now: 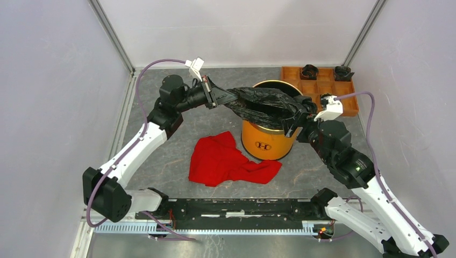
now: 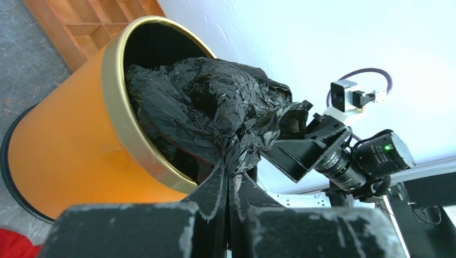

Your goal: Put the trash bags into the trash bin

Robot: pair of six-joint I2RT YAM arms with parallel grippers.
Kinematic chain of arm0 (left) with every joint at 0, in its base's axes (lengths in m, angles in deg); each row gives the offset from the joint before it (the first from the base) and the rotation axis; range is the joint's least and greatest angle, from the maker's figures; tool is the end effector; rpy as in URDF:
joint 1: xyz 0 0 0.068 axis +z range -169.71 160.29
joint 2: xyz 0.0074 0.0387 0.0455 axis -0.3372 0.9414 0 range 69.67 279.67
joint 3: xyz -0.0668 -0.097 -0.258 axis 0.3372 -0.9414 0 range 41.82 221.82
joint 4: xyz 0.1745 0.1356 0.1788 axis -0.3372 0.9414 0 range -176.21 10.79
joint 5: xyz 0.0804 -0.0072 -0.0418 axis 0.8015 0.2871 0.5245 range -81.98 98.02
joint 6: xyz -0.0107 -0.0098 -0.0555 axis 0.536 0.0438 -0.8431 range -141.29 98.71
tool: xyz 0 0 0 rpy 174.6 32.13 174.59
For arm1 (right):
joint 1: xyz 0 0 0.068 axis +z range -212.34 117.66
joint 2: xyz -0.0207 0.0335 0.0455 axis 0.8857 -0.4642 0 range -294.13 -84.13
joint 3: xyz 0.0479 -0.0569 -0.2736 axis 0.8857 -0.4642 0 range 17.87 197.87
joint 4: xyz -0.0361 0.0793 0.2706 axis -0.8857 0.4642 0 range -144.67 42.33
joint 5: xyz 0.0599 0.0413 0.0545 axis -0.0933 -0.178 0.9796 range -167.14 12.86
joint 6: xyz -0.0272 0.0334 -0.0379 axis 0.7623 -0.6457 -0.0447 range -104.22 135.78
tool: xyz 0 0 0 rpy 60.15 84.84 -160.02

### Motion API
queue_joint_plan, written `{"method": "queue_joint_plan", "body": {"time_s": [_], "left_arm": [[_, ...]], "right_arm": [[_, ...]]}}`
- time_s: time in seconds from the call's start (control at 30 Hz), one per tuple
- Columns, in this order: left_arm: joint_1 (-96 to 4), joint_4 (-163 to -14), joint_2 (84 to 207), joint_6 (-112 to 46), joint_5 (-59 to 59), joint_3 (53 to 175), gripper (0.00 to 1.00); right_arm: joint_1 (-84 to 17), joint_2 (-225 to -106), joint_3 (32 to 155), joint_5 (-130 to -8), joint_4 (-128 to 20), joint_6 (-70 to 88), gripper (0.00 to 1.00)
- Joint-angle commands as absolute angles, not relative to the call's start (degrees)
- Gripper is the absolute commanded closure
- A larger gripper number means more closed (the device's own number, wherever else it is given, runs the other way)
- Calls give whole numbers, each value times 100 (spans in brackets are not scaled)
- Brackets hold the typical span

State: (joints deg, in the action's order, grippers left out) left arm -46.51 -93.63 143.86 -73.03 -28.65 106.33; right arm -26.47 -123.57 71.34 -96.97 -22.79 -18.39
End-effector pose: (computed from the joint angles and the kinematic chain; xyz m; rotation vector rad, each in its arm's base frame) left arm 0.2810 -0.1690 0.3878 0.1673 1.8389 -1.5220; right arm 0.1387 0.0833 0.3772 0.2118 1.8839 0.5171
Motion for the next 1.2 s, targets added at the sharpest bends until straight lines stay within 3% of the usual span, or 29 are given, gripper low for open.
{"method": "queue_joint_plan", "body": {"time_s": [0.0, 0.1, 0.37, 0.47, 0.63, 0.87, 1.07, 1.17], "left_arm": [[-4660, -9510, 14144, -7563, -3035, 10562, 98], [-4660, -9491, 14139, -7577, -3046, 10516, 98], [-4660, -9456, 14117, -7545, -3030, 10512, 98], [-4665, -9406, 14146, -7517, -3012, 10496, 98], [-4660, -9380, 14178, -7455, -2930, 10296, 98], [-4667, -9404, 14199, -7388, -2925, 9663, 98], [-4679, -9509, 14471, -7239, -2812, 9557, 98], [-4678, -9419, 14652, -6940, -2557, 9574, 93]], "right_arm": [[-2650, -12088, 6864, -10196, -3015, -2195, 19], [-2655, -12036, 6803, -10299, -3208, -2164, 25], [-2656, -12052, 7003, -10257, -2942, -1935, 79], [-2650, -11954, 7131, -10094, -2651, -1777, 86], [-2655, -11763, 7160, -9513, -2133, -1306, 87], [-2653, -11479, 6664, -9592, -1737, -1116, 87], [-2654, -11693, 6230, -10143, -2295, -510, 77], [-2653, -11824, 5887, -10766, -2567, -130, 62]]}}
